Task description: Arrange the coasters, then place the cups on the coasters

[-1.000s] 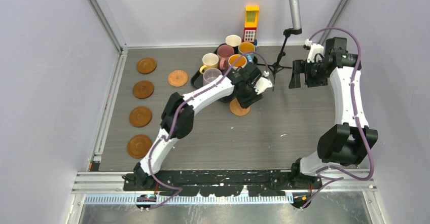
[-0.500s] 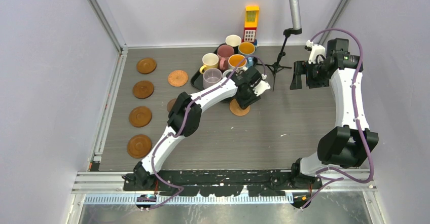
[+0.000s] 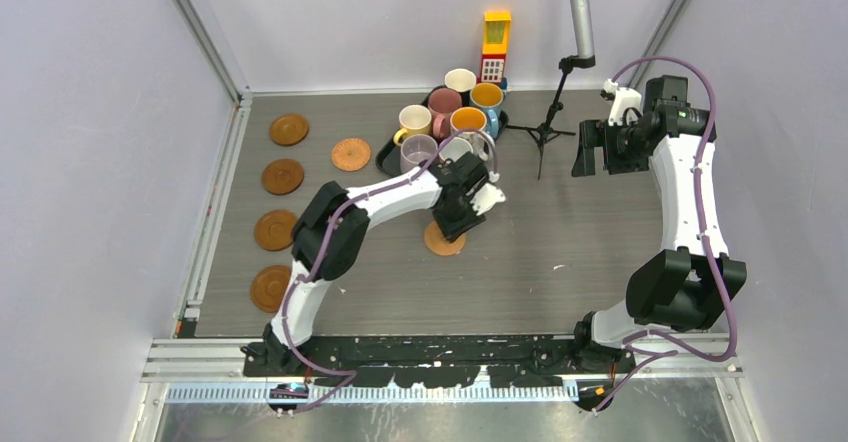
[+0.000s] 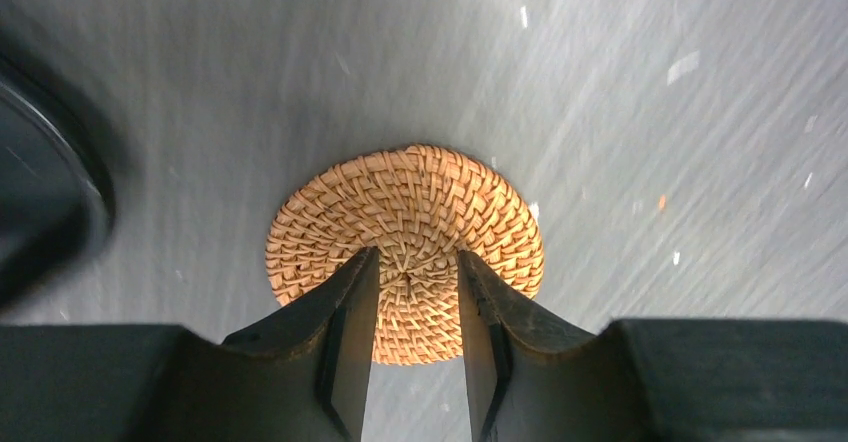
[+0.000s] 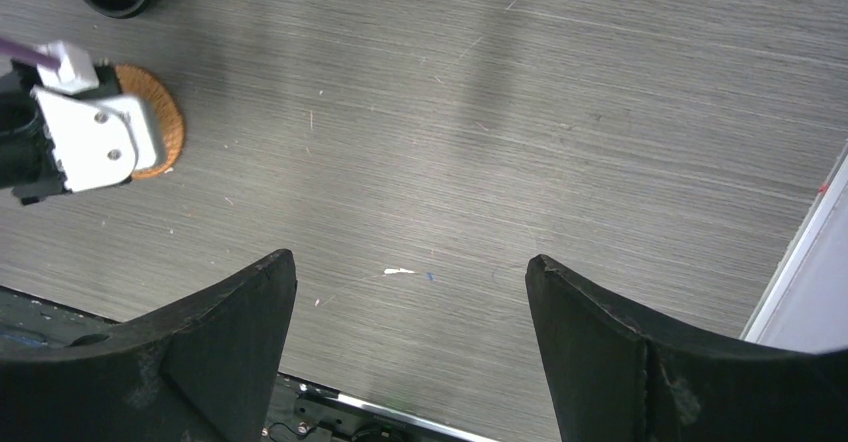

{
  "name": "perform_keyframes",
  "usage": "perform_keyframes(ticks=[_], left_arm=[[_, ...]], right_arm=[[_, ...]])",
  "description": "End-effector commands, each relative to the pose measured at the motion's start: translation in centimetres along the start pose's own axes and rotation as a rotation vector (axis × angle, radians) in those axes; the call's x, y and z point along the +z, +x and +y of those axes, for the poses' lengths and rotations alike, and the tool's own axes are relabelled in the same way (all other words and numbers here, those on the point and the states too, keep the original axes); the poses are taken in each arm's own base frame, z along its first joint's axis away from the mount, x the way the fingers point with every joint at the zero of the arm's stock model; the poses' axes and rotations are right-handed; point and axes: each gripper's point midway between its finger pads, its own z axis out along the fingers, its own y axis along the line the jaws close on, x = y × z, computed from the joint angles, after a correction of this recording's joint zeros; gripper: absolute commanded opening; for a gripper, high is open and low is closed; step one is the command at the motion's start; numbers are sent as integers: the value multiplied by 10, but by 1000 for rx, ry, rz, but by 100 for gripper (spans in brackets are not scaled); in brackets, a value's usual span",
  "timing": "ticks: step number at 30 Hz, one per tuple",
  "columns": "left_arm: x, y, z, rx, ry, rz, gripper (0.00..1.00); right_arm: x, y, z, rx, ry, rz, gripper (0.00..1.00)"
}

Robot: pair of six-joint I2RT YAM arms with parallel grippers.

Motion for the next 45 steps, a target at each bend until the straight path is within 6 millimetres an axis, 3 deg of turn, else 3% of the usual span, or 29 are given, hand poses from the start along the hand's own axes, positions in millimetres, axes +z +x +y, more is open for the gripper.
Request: perform_keyframes(ticks=[1, 6, 16, 21, 30, 38, 45], left_arm=[[-10, 60, -7, 38, 1, 124, 37], [-26, 123, -7, 14, 9, 205, 37], [-65, 236, 12, -62, -13, 297, 33], [-80, 267, 19, -63, -38, 299, 33], [-91, 284, 27, -97, -56, 291, 32], [-106, 259, 28, -133, -56, 212, 38], [-142, 222, 33, -175, -104, 76, 52]], right_arm=[[-5, -6, 4, -2, -21, -27, 89], [1, -2, 8, 19, -49, -13, 89], [10, 18, 19, 47, -108, 28, 89], [12, 20, 22, 59, -127, 30, 89], [15, 16, 27, 55, -142, 32, 89], [14, 14, 30, 47, -148, 19, 89], [11, -9, 51, -78, -134, -69, 86]])
